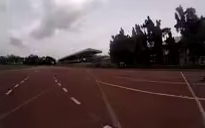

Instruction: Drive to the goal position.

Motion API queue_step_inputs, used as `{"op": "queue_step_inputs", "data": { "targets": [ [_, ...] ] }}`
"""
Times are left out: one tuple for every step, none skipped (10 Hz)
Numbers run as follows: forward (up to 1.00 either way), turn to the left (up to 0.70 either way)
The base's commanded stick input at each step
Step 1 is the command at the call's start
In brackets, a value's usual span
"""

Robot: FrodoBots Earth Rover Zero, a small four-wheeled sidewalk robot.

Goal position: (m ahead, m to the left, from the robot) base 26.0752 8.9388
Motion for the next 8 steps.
{"op": "queue_step_inputs", "data": {
  "targets": [
    [0.70,0.00],
    [0.70,0.00],
    [0.70,0.00],
    [0.70,0.00],
    [0.70,0.00],
    [0.70,0.00],
    [0.70,0.00],
    [0.70,0.00]
  ]
}}
